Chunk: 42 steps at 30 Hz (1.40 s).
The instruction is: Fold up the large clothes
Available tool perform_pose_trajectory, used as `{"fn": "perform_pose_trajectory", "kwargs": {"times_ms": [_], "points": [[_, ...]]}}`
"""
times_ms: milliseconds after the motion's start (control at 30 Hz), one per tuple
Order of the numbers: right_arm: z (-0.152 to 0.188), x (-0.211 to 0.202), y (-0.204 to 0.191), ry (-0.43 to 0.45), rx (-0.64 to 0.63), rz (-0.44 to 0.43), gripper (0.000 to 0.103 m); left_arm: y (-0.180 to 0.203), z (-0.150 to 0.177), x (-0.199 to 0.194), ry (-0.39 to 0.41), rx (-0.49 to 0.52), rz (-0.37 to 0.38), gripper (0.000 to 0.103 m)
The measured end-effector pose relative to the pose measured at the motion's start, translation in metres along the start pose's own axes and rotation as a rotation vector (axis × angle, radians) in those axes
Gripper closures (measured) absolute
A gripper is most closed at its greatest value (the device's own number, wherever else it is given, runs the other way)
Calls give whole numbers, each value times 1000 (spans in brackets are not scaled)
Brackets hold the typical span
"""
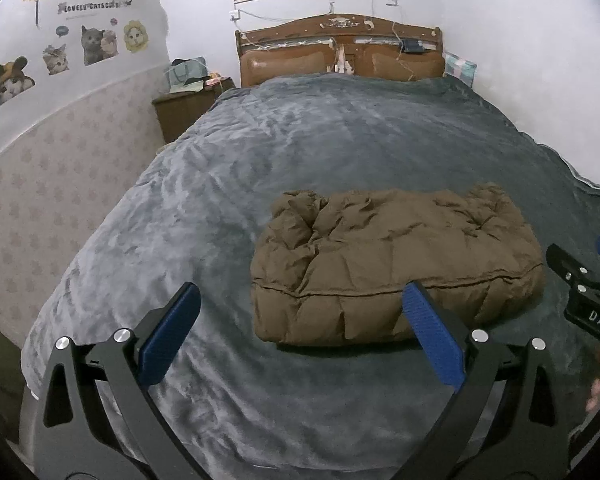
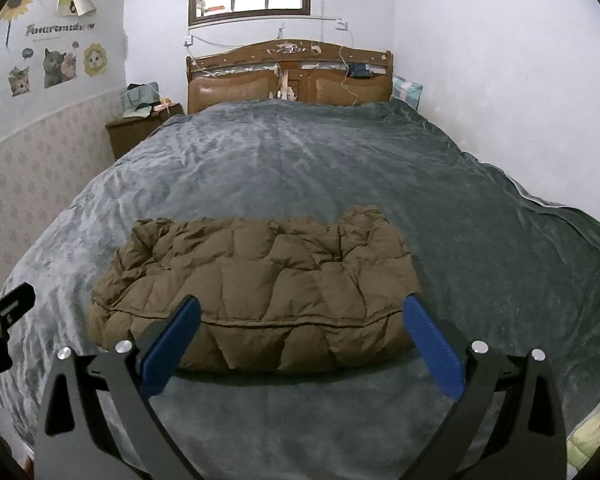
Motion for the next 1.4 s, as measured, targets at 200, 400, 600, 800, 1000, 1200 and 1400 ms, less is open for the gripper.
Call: {"fn": "perform_pose_trajectory", "kwargs": {"times_ms": [200, 400, 600, 800, 1000, 1200, 1400], "points": [[3, -1, 2, 1, 0, 3, 2, -1, 1, -6, 17, -2, -8, 3], [5, -3, 2, 8, 3, 5, 2, 0, 1, -15, 42, 7, -25, 3], [7, -5, 1, 10, 8, 6, 2, -4, -3, -20, 56, -4, -29, 3], [7, -5, -2, 3, 3, 12, 2, 2, -2, -20, 67, 29, -28, 3], [6, -5, -2, 6, 4, 12, 2, 4, -3, -24, 82, 36, -30, 3], [6, -5, -2, 9, 5, 12, 2, 3, -2, -25, 82, 35, -27, 3], [7, -5, -4, 8, 7, 11, 2, -1, -4, -30, 109, 25, -34, 3]]}}
Point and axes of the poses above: each gripper's, at about its wrist camera, not at the fingertips, and x roughly the way its jaws point, y to its right, z to its underside, the point moved 4 cm from there along x, roughly the way its jaws point, and after that the axes turned 7 degrees about -z, right-handed, at the moved point
